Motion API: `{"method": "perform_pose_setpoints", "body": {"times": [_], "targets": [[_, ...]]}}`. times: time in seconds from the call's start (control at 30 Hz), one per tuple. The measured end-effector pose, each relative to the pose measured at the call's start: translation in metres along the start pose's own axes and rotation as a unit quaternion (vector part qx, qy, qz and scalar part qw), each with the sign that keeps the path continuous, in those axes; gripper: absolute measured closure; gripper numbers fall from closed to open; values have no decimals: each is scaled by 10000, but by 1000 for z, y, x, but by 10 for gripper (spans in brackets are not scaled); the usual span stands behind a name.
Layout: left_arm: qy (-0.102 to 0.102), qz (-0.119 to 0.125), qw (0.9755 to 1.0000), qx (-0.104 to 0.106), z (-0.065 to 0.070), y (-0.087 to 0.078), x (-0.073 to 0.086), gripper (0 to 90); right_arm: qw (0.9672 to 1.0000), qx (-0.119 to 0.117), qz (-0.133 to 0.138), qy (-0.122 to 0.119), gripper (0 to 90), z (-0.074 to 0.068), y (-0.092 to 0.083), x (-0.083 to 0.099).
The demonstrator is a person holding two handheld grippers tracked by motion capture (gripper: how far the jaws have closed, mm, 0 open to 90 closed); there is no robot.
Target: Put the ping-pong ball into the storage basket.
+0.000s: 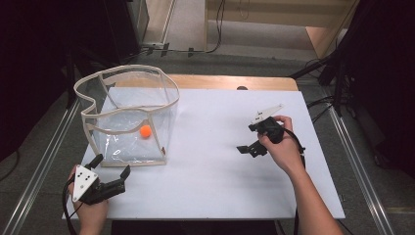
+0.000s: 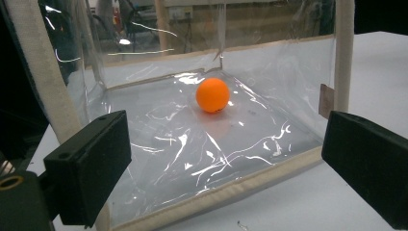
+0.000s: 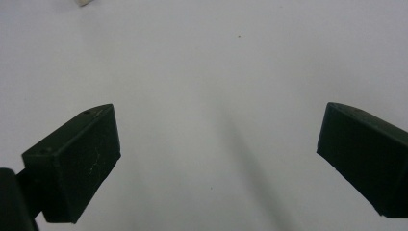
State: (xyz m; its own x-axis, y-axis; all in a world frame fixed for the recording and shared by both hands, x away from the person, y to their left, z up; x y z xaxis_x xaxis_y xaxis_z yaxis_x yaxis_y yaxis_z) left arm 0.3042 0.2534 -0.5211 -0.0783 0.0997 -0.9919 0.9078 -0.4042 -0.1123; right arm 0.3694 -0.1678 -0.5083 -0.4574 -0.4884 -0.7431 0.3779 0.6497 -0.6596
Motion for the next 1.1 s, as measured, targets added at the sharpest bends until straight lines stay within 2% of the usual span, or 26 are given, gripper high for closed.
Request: {"method": "perform_pose_setpoints", "body": {"times": [0.23,0.57,1.1], "targets": [[-1,0,10000,-3,0,0,0,38,9999,33,113,87,0,-1,-6,16],[11,-3,10000,-4,0,0,0,38,9987,91,406,295,0,-1,-18,38],[41,-18,10000,0,1,0,0,38,9963,244,711,419,0,-2,-31,64]]}}
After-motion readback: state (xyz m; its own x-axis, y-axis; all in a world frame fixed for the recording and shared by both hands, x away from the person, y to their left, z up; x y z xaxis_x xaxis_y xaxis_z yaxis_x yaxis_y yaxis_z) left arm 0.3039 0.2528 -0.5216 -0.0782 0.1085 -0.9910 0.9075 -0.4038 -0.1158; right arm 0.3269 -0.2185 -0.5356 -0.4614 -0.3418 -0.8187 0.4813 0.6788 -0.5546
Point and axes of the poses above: each handheld gripper's, and its own axes: y roughly forward along the jaws, x roughly out of its underside, z roughly to its right, the point moved 9 cm from there along y, roughly forward along the jaws, and after that the axes turned 8 degrees about z, right-handed, at the moved point
